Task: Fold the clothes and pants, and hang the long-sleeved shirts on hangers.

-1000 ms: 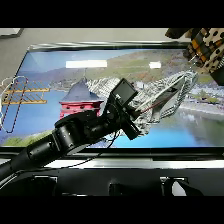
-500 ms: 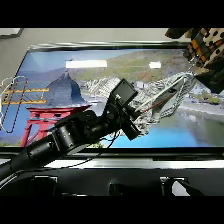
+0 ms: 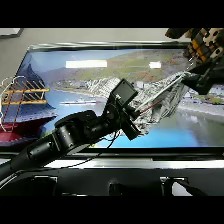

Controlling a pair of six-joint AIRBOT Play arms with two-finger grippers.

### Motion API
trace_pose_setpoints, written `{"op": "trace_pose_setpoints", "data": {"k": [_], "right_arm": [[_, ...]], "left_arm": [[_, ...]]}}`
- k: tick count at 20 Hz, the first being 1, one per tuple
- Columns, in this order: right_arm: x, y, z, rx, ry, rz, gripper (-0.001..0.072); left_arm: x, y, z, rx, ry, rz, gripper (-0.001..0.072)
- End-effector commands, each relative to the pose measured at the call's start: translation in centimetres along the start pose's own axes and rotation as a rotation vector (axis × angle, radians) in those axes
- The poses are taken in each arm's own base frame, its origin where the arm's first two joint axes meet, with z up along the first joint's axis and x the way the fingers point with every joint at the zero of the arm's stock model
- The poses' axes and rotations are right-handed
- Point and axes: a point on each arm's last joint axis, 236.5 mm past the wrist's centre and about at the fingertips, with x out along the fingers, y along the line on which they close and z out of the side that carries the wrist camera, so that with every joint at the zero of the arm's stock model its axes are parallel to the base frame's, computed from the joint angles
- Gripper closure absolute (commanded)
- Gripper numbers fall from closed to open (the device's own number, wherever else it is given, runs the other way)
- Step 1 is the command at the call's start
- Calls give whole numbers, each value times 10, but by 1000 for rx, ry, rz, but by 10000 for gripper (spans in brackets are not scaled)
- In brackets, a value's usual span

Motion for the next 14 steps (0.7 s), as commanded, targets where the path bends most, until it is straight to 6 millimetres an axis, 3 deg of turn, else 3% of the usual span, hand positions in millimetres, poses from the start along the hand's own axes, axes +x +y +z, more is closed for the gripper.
{"op": "trace_pose_setpoints", "data": {"k": [1,5,8,9,12,13,14], "right_arm": [[26,5,-2,-32,37,34,187],[29,-5,4,-59,20,-6,195],[29,1,2,-68,28,15,627],[29,2,1,-68,31,23,671],[26,2,2,-75,35,15,672],[24,3,2,-80,39,8,674],[21,3,3,-86,41,1,675]], "left_arm": [[0,0,0,0,-1,0,678],[0,0,0,0,-1,0,677],[0,0,0,-1,-1,0,677],[0,0,0,-1,-1,0,677],[0,0,1,-1,-2,0,672],[-1,0,1,-1,-3,0,638],[-1,0,1,-2,-3,0,528]]}}
